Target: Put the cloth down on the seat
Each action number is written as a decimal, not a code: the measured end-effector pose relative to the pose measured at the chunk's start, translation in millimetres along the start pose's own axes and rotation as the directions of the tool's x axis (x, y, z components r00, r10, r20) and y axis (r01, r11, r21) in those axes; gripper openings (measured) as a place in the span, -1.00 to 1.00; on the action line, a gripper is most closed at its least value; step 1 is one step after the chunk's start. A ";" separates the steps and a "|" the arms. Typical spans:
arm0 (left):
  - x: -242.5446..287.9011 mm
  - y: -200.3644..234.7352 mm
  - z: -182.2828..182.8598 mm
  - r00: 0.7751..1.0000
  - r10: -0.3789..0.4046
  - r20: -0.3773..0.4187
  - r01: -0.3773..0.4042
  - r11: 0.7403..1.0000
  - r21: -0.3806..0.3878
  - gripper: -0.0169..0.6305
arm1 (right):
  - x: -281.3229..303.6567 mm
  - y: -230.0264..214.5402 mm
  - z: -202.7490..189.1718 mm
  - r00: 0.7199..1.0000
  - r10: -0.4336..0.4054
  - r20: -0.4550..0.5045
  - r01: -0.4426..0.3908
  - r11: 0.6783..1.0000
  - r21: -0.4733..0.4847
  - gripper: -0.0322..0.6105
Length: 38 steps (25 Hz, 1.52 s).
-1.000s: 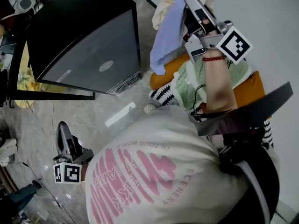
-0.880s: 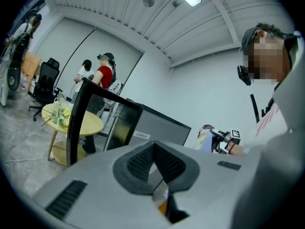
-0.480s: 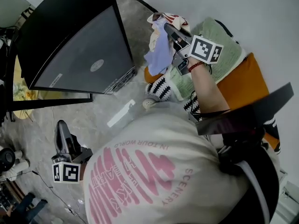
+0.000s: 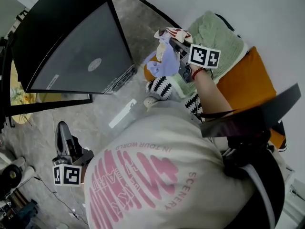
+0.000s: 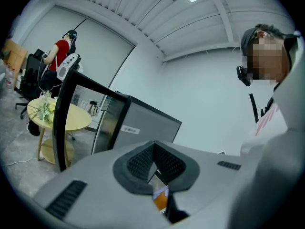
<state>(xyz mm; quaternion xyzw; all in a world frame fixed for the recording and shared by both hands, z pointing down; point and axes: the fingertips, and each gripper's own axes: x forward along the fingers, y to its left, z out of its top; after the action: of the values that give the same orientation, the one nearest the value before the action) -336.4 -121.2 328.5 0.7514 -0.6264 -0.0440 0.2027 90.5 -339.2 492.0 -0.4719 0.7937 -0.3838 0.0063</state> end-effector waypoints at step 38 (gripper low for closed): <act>-41.0 -20.7 -1.3 0.984 0.172 -0.051 -0.172 0.985 0.002 -0.92 | 16.1 -80.4 -195.9 0.612 -0.406 -0.679 0.044 0.875 -0.483 -0.64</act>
<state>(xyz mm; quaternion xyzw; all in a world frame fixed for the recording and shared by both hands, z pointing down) -325.6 -78.8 314.6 0.6952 -0.6834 -0.0076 0.2226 68.5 -254.1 685.3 -0.3532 0.7160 -0.3638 -0.4798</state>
